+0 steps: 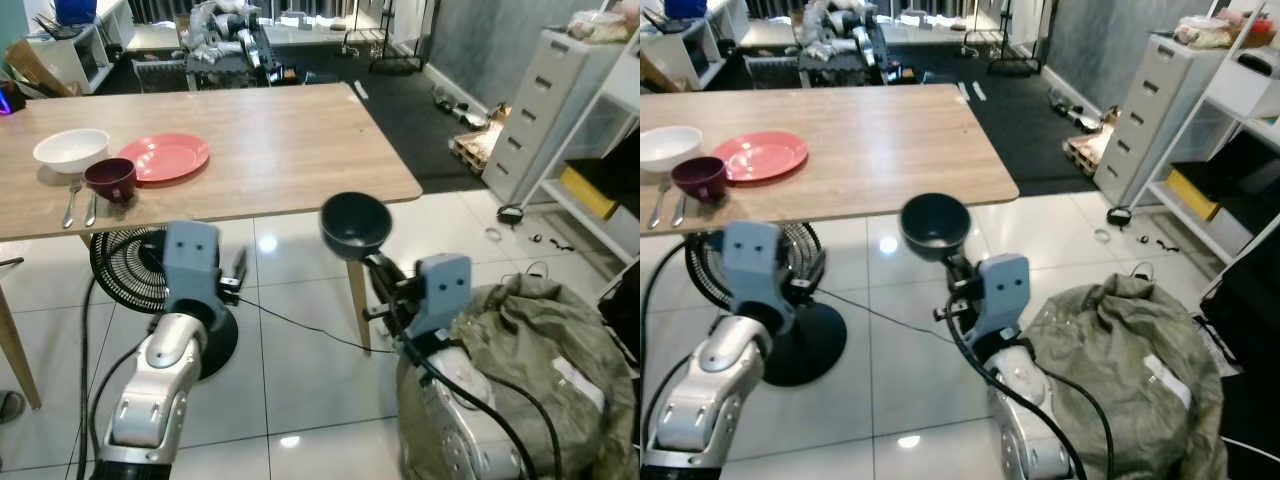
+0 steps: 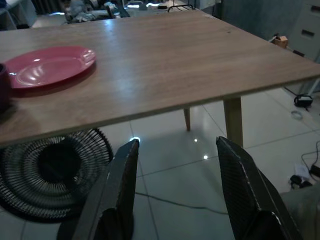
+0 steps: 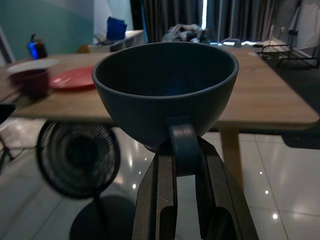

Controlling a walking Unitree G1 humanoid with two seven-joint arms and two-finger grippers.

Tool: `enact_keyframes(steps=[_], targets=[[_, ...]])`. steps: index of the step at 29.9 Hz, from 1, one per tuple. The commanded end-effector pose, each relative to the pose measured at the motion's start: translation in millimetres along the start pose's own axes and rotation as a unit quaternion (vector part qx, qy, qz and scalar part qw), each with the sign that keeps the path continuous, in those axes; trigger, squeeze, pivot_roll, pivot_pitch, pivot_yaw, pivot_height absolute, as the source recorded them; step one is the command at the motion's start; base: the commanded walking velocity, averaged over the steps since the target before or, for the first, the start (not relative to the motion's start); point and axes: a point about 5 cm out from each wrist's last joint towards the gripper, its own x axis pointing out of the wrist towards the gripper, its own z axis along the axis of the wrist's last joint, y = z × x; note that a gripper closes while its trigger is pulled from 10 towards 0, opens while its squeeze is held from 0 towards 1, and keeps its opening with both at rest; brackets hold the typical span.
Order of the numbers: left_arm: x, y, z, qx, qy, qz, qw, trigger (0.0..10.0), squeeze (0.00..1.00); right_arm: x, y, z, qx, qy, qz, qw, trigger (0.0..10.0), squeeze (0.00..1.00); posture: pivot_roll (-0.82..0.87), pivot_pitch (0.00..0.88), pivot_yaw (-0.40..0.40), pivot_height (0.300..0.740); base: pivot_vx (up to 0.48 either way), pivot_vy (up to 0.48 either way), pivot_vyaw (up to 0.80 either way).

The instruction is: Setting the table

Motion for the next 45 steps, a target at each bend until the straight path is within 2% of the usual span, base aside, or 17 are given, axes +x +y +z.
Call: enact_keyframes(steps=[1,26,36,45], targets=[[0.7,-3.9,-1.1,0.003,0.004,-0.006,1.0,10.0,0.0,-0.9,-4.7,-1.6,0.004,0.002,-0.011,1.0,10.0,0.0,-0.02,0.0,0.072,0.74,0.48,0.0,0.0],[0.1,-5.6,-1.2,0.008,0.004,-0.013,1.0,10.0,0.0,1.5,-15.3,1.8,-0.011,-0.005,-0.027,1.0,10.0,0.0,-0.02,0.0,0.073,0.74,0.474,0.0,0.0],[-3.4,-4.3,-3.6,0.01,0.01,-0.019,1.0,10.0,0.0,-0.1,-16.8,-5.3,-0.019,0.015,-0.046,0.999,10.0,0.0,-0.02,0.0,0.071,0.74,0.024,0.0,0.0],[-6.0,4.3,-4.7,0.02,0.017,-0.014,1.0,10.0,0.0,-2.1,-13.8,-18.3,-0.021,0.045,-0.063,0.997,10.0,0.0,0.0,0.0,0.073,0.74,0.0,0.0,0.0]])
